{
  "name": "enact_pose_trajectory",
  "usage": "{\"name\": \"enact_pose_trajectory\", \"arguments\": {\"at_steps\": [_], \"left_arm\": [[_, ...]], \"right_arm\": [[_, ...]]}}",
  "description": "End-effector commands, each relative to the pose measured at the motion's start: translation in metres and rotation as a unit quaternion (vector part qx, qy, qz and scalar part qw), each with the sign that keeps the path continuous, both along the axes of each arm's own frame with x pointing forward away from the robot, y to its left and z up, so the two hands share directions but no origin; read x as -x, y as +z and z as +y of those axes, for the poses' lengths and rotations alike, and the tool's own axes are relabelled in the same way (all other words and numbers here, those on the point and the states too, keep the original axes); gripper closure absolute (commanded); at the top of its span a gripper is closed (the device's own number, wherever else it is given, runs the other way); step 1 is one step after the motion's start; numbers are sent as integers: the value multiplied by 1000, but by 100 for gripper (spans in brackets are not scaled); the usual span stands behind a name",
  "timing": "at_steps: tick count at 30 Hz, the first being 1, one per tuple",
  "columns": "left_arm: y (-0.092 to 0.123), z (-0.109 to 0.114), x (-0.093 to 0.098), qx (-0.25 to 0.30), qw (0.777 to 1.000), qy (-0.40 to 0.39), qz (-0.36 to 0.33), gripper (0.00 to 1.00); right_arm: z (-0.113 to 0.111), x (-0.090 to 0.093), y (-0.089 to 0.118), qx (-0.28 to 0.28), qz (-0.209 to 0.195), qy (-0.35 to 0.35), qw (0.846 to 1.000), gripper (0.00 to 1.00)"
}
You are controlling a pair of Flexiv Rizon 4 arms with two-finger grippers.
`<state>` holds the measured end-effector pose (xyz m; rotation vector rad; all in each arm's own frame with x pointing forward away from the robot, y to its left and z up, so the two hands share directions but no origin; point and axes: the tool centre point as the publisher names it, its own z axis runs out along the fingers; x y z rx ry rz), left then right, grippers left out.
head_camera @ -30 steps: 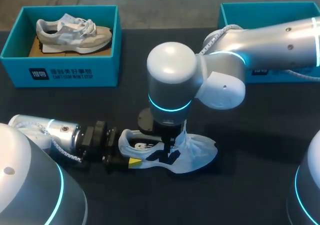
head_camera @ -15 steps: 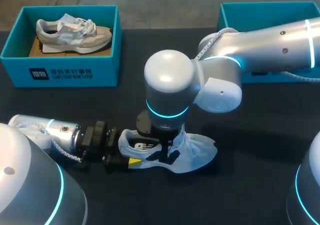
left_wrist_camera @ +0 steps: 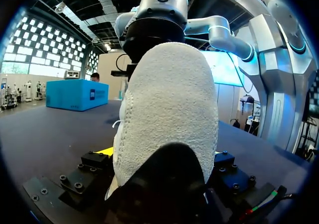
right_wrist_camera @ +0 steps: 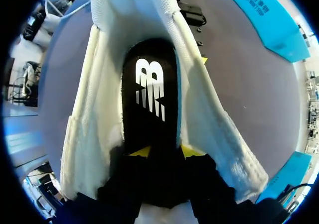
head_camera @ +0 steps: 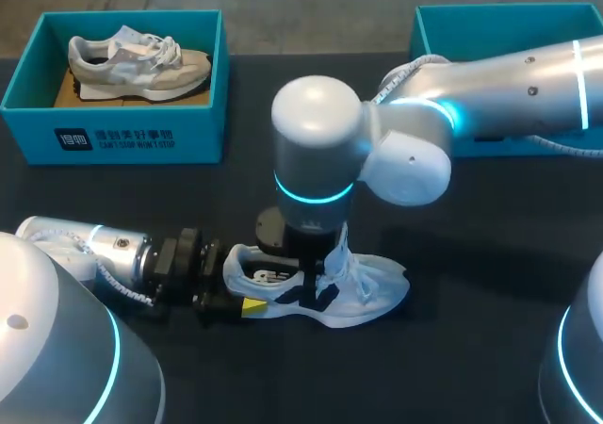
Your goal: Take the shoe out of the shoebox, open the shoe tongue, remove and reinsert the insole, then place the shoe into the shoebox
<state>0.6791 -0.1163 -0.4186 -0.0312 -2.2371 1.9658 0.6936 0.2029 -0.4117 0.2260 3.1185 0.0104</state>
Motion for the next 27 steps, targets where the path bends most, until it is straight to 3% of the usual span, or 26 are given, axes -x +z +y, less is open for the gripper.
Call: {"name": "enact_pose_trajectory", "arguments": {"at_steps": [1,13,15,17,27], "left_arm": [[-1,1,1,0,1000,1,0,100],[-1,1,1,0,1000,1,0,100],[-1,1,1,0,1000,1,0,100],[-1,1,1,0,1000,1,0,100],[-1,1,1,0,1000,1,0,100]], "right_arm": [[13,12,-38,19,21,1,1000,68],[13,40,-41,36,55,-4,998,75],[13,43,-42,33,59,-4,998,84],[13,44,-42,32,65,-5,997,100],[8,44,-20,-36,59,-8,998,100]]}}
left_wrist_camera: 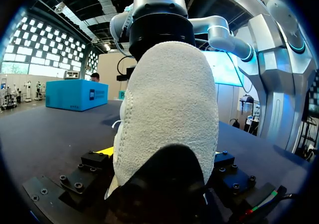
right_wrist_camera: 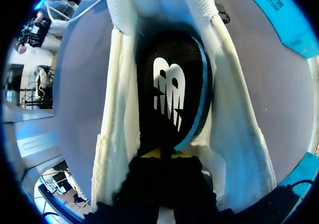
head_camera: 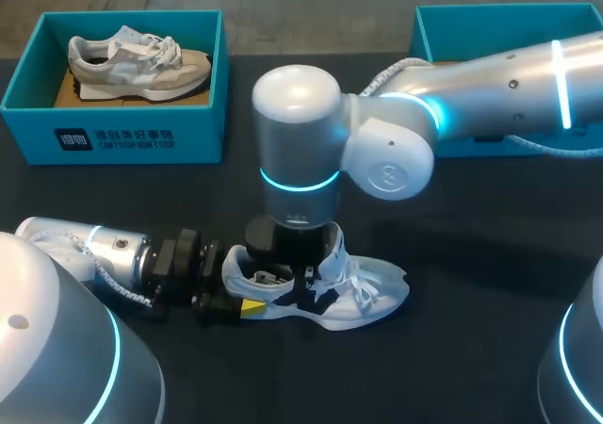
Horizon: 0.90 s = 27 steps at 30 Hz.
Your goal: Take the shoe out of the shoebox, open the shoe tongue, remove and reinsert the insole, then place the shoe into the shoebox
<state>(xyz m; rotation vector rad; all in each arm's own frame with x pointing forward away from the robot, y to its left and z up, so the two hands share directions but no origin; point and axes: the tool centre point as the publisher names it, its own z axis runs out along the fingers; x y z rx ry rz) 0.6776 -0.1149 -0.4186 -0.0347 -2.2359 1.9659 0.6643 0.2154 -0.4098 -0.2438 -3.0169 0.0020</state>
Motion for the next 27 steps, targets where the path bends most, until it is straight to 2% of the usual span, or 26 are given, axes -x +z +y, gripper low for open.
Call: {"name": "enact_pose_trajectory", "arguments": {"at_steps": [1,10,19,27], "left_arm": [[-1,0,-1,0,1000,2,1,100],[-1,0,-1,0,1000,2,1,100],[-1,0,-1,0,1000,2,1,100],[-1,0,-1,0,1000,2,1,100]], "right_arm": [[-5,14,-19,-38,-9,-1,999,100],[-14,11,6,-88,-22,-5,996,100],[-10,4,26,-148,-40,-8,988,100],[-16,4,36,-176,-55,-5,983,100]]}}
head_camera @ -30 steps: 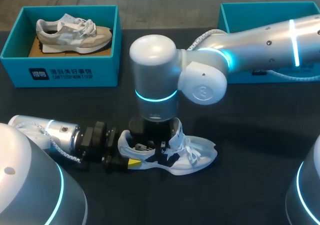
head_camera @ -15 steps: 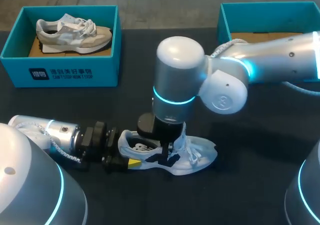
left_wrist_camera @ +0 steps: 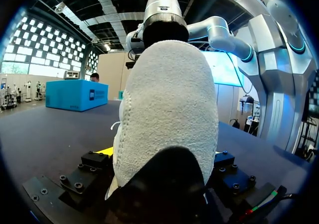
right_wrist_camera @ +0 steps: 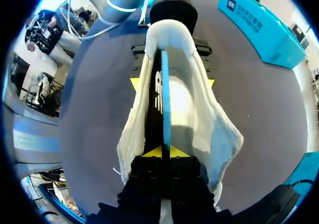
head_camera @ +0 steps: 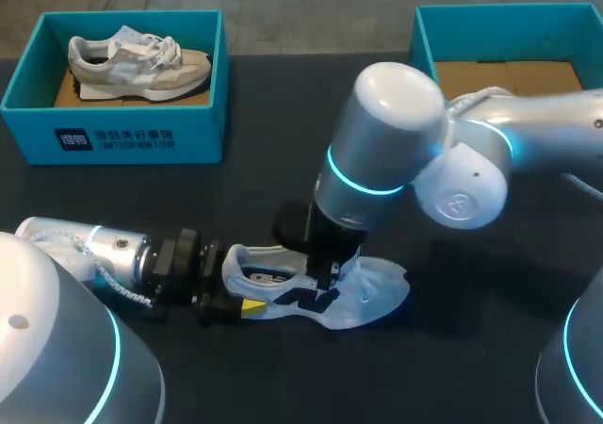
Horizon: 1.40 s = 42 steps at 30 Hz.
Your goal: Take the shoe out of the shoebox, open the shoe tongue, remove and reinsert the insole, then place the shoe into the shoebox
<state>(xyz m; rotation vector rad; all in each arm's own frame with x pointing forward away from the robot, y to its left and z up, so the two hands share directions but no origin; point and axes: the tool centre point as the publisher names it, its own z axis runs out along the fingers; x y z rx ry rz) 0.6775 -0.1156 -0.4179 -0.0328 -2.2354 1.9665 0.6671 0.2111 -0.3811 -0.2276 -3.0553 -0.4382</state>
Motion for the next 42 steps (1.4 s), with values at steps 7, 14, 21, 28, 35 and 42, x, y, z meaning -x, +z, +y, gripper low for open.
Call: {"name": "enact_pose_trajectory", "arguments": {"at_steps": [7,14,21,28,35,42], "left_arm": [[-2,1,-1,0,1000,2,0,100],[-2,1,-1,0,1000,2,0,100],[-2,1,-1,0,1000,2,0,100],[-2,1,-1,0,1000,2,0,100],[-2,1,-1,0,1000,2,0,100],[-2,1,-1,0,1000,2,0,100]], "right_arm": [[-17,7,7,-67,-20,-2,998,100],[-17,6,11,-94,-37,0,995,100],[-10,5,22,-83,-48,8,995,100],[0,3,28,-56,-40,17,997,63],[5,3,36,-50,-40,22,998,65],[7,7,50,-40,-35,23,998,70]]}}
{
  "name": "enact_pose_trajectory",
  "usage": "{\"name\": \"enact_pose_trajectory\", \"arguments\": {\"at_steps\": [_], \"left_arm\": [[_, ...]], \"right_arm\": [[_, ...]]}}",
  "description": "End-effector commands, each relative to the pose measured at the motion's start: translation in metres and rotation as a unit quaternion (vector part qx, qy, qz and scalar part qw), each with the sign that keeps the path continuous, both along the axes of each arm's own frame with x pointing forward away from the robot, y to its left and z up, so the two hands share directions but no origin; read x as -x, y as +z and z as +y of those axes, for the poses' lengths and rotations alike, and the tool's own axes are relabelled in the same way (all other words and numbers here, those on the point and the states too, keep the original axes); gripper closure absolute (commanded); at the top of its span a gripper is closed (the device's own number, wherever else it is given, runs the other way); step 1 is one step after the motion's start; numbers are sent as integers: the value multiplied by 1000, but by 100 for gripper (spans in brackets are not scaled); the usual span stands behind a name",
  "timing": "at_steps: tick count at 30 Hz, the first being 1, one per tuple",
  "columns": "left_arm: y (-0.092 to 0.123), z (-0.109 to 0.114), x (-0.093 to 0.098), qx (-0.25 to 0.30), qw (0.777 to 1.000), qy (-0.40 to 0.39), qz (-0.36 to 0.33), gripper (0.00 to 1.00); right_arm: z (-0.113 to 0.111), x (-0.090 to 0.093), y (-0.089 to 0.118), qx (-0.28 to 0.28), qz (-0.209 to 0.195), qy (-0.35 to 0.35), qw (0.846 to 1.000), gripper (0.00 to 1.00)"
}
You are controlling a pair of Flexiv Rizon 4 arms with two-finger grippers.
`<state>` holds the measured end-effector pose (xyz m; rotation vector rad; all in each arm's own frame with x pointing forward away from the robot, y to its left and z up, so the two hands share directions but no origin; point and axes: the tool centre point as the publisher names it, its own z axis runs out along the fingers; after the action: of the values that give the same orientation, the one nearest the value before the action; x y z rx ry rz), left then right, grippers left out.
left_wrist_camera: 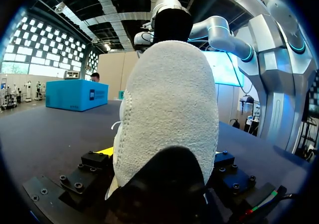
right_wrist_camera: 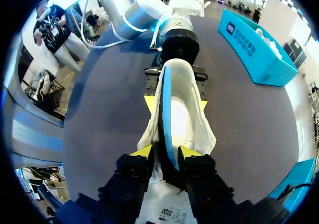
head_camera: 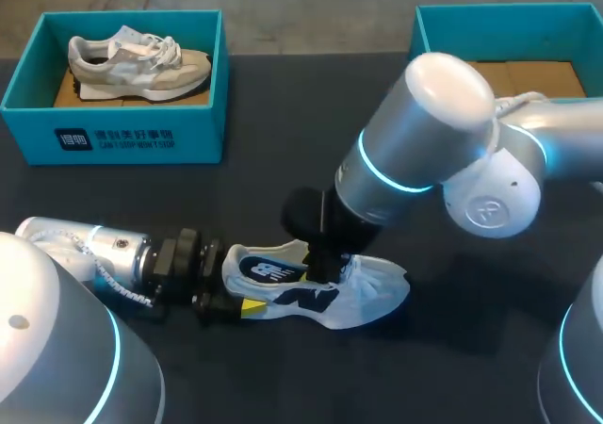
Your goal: Take the shoe out of the shoebox, open the shoe tongue, remove and reinsert the insole, then place the shoe into the shoebox
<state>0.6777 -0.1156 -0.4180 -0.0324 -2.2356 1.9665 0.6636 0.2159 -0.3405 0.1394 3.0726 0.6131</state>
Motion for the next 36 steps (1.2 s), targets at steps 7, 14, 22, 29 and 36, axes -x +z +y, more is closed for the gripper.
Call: {"name": "enact_pose_trajectory", "arguments": {"at_steps": [7,14,22,29,36], "left_arm": [[-2,0,-1,0,1000,2,0,100],[-2,0,-1,0,1000,2,0,100],[-2,0,-1,0,1000,2,0,100],[-2,0,-1,0,1000,2,0,100],[-2,0,-1,0,1000,2,0,100]], "right_arm": [[3,4,23,19,-4,-1,1000,70],[7,1,26,17,-2,2,1000,74],[15,-6,26,13,2,11,1000,76],[20,-6,24,11,10,16,1000,100],[23,-5,29,3,14,20,1000,100]]}}
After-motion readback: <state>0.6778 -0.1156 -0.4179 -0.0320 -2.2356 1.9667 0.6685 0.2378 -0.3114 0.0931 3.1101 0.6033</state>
